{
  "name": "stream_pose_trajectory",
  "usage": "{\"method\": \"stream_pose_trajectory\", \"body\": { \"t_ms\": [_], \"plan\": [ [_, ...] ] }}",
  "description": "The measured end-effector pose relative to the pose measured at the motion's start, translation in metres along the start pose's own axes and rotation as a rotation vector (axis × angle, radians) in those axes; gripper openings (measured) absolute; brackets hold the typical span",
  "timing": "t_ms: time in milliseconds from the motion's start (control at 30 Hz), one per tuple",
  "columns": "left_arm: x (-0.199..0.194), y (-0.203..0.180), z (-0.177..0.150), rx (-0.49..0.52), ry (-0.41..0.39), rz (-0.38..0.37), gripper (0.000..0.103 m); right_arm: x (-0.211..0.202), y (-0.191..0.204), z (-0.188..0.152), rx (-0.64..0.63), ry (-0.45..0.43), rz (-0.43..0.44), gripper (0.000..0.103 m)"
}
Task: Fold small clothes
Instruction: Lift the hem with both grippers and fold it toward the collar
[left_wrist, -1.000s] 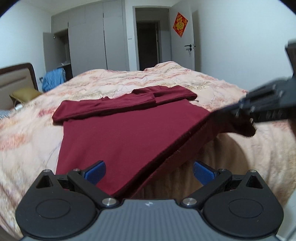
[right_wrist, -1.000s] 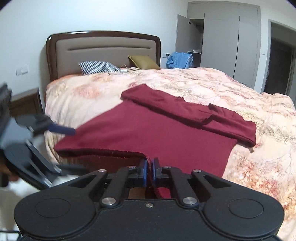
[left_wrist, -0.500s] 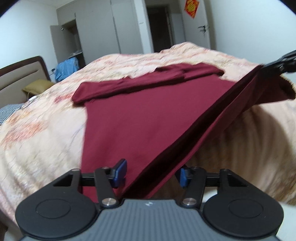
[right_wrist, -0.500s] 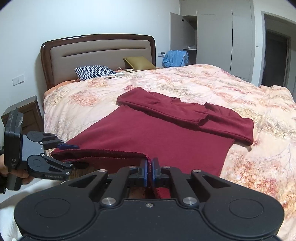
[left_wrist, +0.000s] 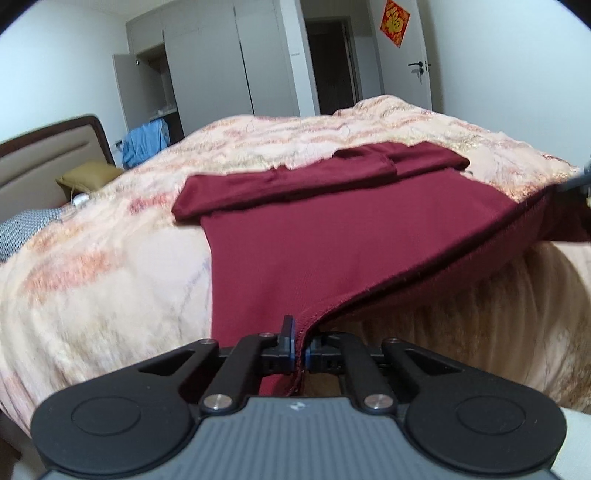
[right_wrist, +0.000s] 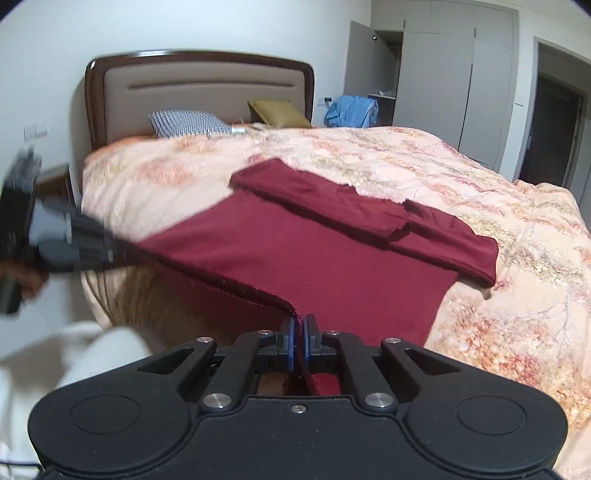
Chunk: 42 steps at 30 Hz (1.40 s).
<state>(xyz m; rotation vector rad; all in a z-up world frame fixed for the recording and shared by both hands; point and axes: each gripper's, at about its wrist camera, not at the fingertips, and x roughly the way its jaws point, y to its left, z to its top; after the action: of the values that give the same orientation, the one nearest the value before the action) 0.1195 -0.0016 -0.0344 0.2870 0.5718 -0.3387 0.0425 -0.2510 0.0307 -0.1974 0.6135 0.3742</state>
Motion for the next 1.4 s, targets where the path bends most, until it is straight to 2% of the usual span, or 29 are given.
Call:
{"method": "stream_pose_trajectory", "body": {
  "t_ms": [133,300,500,567,800,933,1000,1100,1233,1400],
  "plan": [
    [-0.015,-0.004,0.012,0.05,-0.045,-0.003,0.004,-0.009,0.007,-0.012,-0.034,0.006,-0.024,0.003],
    [-0.051,-0.012,0.017,0.126,-0.144,0.0,0.004,-0.041,0.015,-0.018,-0.053,-0.047,-0.043,0.002],
    [-0.096,-0.021,0.022,0.139,-0.203,-0.038,0.004,-0.091,0.025,-0.017,-0.105,-0.07,-0.037,0.002],
    [-0.111,-0.024,0.017,0.146,-0.191,-0.059,0.004,-0.106,0.03,-0.021,-0.115,-0.054,-0.025,0.002],
    [-0.167,-0.036,-0.012,0.151,-0.069,-0.158,0.004,-0.15,0.055,-0.049,-0.087,0.066,0.048,0.002],
    [-0.177,-0.034,-0.014,0.129,-0.031,-0.177,0.004,-0.154,0.062,-0.048,-0.069,0.054,0.041,0.002],
    [-0.173,-0.027,-0.003,0.114,-0.032,-0.185,0.004,-0.15,0.056,-0.043,-0.066,0.031,0.03,0.002],
    [-0.16,-0.023,0.023,0.135,-0.027,-0.159,0.004,-0.14,0.041,-0.024,-0.082,-0.006,0.0,0.002],
    [-0.14,-0.018,0.071,0.21,-0.056,-0.179,0.004,-0.114,0.009,0.023,-0.152,-0.049,-0.036,0.002],
    [-0.091,-0.002,0.135,0.279,-0.054,-0.145,0.004,-0.066,-0.045,0.088,-0.197,-0.086,-0.063,0.002]
  ]
}}
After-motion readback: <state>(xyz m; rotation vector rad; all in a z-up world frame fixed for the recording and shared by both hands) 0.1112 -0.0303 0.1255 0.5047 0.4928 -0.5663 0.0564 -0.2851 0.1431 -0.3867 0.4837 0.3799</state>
